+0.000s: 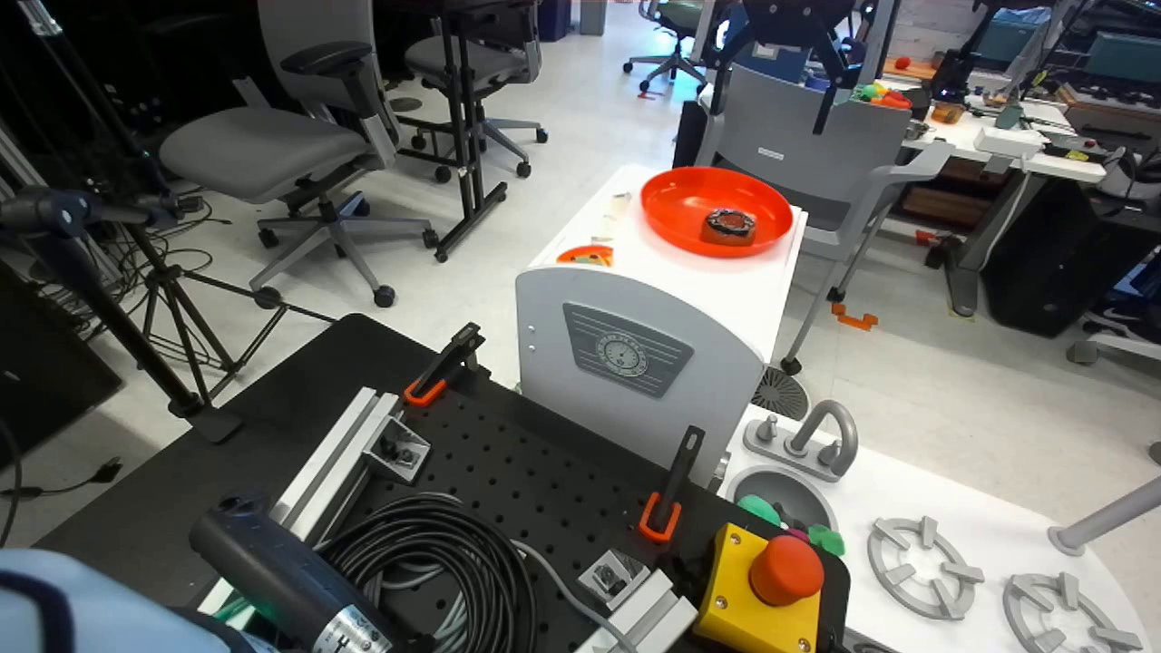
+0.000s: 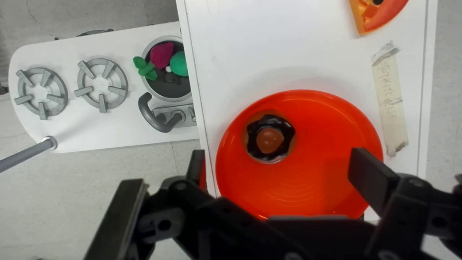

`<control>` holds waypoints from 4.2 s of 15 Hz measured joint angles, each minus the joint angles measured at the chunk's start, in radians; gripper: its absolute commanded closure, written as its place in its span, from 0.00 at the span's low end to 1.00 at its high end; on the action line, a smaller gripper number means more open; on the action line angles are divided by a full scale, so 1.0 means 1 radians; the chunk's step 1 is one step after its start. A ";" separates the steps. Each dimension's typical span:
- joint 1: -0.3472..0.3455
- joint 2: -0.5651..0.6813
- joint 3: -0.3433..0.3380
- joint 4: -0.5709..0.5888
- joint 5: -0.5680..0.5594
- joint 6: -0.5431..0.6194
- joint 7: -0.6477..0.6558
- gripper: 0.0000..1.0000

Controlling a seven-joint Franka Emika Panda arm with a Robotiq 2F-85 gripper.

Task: Remove the donut from the plate

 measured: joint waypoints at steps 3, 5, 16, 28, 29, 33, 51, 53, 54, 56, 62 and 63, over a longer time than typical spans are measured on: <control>0.000 0.000 0.000 0.000 0.000 0.000 0.000 0.00; 0.000 0.000 0.000 -0.002 0.000 0.000 0.000 0.00; 0.007 0.084 0.000 0.070 0.011 0.003 0.051 0.00; 0.040 0.187 0.000 0.133 0.001 -0.004 0.099 0.00; 0.042 0.189 0.000 0.133 0.001 -0.007 0.106 0.00; 0.043 0.197 0.000 0.138 0.001 -0.033 0.132 0.00; 0.033 0.285 -0.011 0.220 -0.010 -0.113 0.151 0.00; 0.033 0.300 -0.011 0.234 -0.020 -0.114 0.155 0.00; 0.033 0.306 -0.011 0.239 -0.023 -0.114 0.157 0.00; 0.034 0.317 -0.011 0.250 -0.026 -0.120 0.158 0.00; 0.040 0.329 -0.011 0.267 -0.031 -0.142 0.167 0.00; 0.042 0.329 -0.011 0.267 -0.033 -0.142 0.172 0.00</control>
